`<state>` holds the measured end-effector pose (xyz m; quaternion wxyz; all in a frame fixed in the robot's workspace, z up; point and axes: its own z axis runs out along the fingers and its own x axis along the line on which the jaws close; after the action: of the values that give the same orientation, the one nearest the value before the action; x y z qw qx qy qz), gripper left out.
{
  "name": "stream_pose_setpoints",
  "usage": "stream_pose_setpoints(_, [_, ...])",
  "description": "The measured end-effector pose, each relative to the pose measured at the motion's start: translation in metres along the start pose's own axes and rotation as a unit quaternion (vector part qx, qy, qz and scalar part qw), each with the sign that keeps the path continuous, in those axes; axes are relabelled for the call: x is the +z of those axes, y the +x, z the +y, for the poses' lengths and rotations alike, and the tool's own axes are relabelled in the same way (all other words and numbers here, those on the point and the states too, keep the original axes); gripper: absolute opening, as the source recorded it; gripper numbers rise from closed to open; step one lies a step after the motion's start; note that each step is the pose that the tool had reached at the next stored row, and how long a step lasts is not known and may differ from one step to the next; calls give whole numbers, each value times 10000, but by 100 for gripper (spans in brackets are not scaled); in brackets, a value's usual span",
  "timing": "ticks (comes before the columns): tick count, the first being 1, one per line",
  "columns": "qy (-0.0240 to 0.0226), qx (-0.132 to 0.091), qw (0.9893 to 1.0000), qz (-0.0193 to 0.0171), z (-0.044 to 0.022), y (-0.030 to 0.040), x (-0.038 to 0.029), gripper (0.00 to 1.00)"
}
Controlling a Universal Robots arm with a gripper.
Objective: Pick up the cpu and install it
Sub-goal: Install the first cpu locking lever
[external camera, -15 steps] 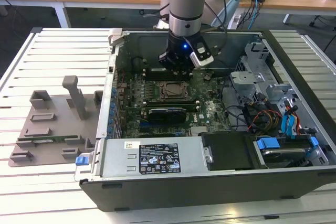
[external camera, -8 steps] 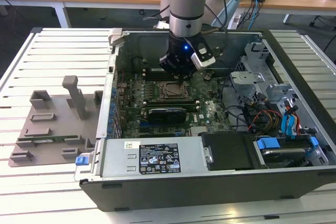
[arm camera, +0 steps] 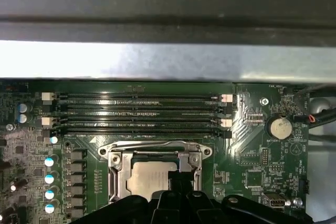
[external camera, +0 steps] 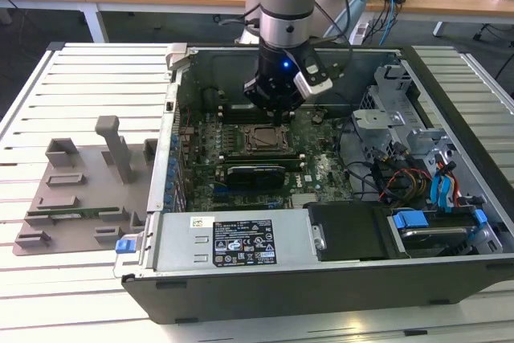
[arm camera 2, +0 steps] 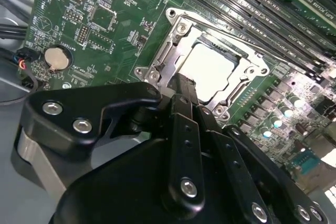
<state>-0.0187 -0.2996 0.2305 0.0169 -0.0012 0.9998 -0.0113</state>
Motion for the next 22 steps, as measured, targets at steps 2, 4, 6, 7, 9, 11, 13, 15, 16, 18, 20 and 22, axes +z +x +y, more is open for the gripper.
stream_pose_setpoints(2, [3, 0, 10000, 0, 0, -1, -22, 11])
stream_pose_setpoints(4, [7, 0, 10000, 0, -1, -1, -39, 11])
stream_pose_setpoints(6, [13, 0, 10000, 0, -2, -2, -64, 11])
stream_pose_setpoints(7, [17, -1, 10000, 0, -2, -3, -80, 11])
stream_pose_setpoints(9, [23, -1, 10000, 0, -2, -3, -96, 11])
stream_pose_setpoints(11, [35, -1, 10000, 0, -3, -4, -124, 11])
stream_pose_setpoints(13, [41, -1, 10000, 0, -3, -5, -144, 11])
stream_pose_setpoints(15, [51, -2, 10000, 0, -4, -6, -183, 11])
stream_pose_setpoints(16, [53, -2, 10000, 0, -4, -7, -194, 11])
stream_pose_setpoints(18, [60, -2, 10000, 0, -5, -7, -218, 11])
stream_pose_setpoints(20, [73, -3, 10000, 0, -6, -9, -260, 11])
stream_pose_setpoints(22, [86, -3, 10000, 0, -7, -10, -305, 11])
